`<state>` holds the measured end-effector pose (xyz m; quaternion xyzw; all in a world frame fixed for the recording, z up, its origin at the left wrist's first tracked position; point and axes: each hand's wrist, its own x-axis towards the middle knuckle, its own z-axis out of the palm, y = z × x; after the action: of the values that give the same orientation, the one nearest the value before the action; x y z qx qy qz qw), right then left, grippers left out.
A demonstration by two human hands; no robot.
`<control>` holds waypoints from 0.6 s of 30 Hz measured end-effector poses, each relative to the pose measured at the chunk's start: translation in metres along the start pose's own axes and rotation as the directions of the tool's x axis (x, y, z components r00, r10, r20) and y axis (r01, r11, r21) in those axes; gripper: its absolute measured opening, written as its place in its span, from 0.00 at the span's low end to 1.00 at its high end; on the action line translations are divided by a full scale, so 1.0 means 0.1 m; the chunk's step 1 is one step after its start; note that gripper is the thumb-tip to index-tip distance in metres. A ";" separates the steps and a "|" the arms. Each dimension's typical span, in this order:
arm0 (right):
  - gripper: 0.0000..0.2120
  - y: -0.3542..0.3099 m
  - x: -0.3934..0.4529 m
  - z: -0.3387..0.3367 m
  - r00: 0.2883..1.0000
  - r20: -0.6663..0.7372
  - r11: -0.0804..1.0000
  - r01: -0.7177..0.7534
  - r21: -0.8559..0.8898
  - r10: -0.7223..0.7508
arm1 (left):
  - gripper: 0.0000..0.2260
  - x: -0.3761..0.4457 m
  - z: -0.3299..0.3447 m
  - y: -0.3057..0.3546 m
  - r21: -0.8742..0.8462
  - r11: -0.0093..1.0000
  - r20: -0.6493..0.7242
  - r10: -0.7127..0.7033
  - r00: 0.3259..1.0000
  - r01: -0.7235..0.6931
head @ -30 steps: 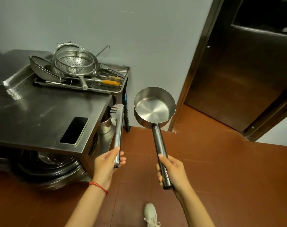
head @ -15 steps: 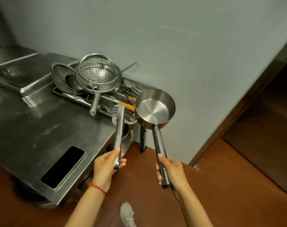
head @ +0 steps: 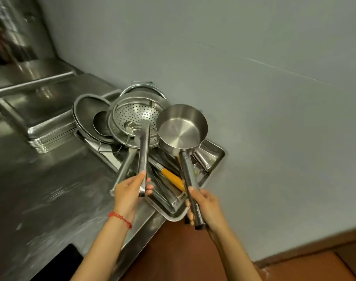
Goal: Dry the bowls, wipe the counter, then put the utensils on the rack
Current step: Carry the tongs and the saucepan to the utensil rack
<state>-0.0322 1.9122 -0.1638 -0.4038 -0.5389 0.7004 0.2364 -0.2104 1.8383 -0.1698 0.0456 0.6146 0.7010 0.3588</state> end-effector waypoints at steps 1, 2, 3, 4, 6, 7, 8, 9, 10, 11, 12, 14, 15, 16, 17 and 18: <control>0.13 -0.05 0.14 0.01 1.000 0.018 1.000 0.001 -0.005 -0.001 | 0.09 0.12 0.05 0.04 -0.010 1.000 -0.022 -0.003 1.000 0.003; 0.14 -0.11 0.29 0.02 0.999 0.034 1.000 -0.001 -0.012 0.001 | 0.09 0.24 0.10 0.07 -0.026 1.000 -0.041 -0.010 0.999 0.009; 0.14 -0.17 0.43 0.02 0.999 0.050 1.000 -0.007 -0.024 0.008 | 0.08 0.36 0.15 0.10 -0.040 0.999 -0.058 -0.018 0.998 0.016; 0.15 -0.24 0.57 0.03 0.998 0.069 0.999 -0.013 -0.041 0.016 | 0.08 0.47 0.21 0.12 -0.046 0.999 -0.076 -0.026 0.997 0.022; 0.16 -0.38 0.83 0.04 0.993 0.115 0.997 -0.014 -0.072 0.022 | 0.09 0.69 0.32 0.17 -0.045 0.999 -0.109 -0.033 0.994 0.029; 0.15 -0.44 0.97 0.05 0.990 0.137 0.997 -0.016 -0.082 0.027 | 0.09 0.79 0.37 0.20 -0.045 0.999 -0.123 -0.031 0.992 0.025; 0.15 -0.49 1.10 0.05 0.987 0.155 0.996 -0.027 -0.086 0.040 | 0.09 0.89 0.42 0.22 -0.051 0.998 -0.142 -0.030 0.989 0.023; 0.14 -0.54 1.21 0.05 0.983 0.172 0.995 -0.045 -0.092 0.061 | 0.10 0.98 0.47 0.24 -0.062 0.998 -0.163 -0.035 0.986 0.025; 0.14 -0.60 1.33 0.05 0.978 0.193 0.993 -0.057 -0.103 0.077 | 0.10 1.06 0.51 0.26 -0.078 0.997 -0.184 -0.043 0.982 0.029; 0.13 -0.65 1.45 0.06 0.971 0.221 0.991 -0.061 -0.122 0.087 | 0.10 1.14 0.55 0.28 -0.093 0.995 -0.205 -0.054 0.977 0.036; 0.12 -0.70 1.57 0.06 0.964 0.247 0.988 -0.065 -0.138 0.098 | 0.10 1.21 0.58 0.29 -0.101 0.994 -0.227 -0.067 0.972 0.045; 0.11 -0.77 1.78 0.08 0.951 0.279 0.984 -0.094 -0.151 0.134 | 0.11 1.36 0.62 0.32 -0.109 0.992 -0.273 -0.091 0.958 0.063; 0.10 -0.79 1.87 0.09 0.944 0.291 0.982 -0.111 -0.154 0.152 | 0.12 1.42 0.64 0.34 -0.113 0.991 -0.289 -0.102 0.952 0.072; 0.10 -0.81 1.95 0.11 0.938 0.303 0.980 -0.125 -0.157 0.168 | 0.12 1.47 0.66 0.35 -0.119 0.990 -0.301 -0.112 0.947 0.079; 0.10 -0.81 2.02 0.13 0.933 0.313 0.978 -0.135 -0.160 0.180 | 0.12 1.52 0.68 0.36 -0.128 0.988 -0.310 -0.118 0.943 0.082; 0.09 -0.81 2.08 0.14 0.928 0.322 0.976 -0.143 -0.163 0.190 | 0.12 1.55 0.69 0.36 -0.140 0.987 -0.318 -0.120 0.941 0.078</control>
<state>-0.1692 2.0884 -0.1503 -0.3383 -0.5817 0.7379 0.0525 -0.3064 1.9831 -0.1793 -0.1242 0.6216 0.7171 0.2897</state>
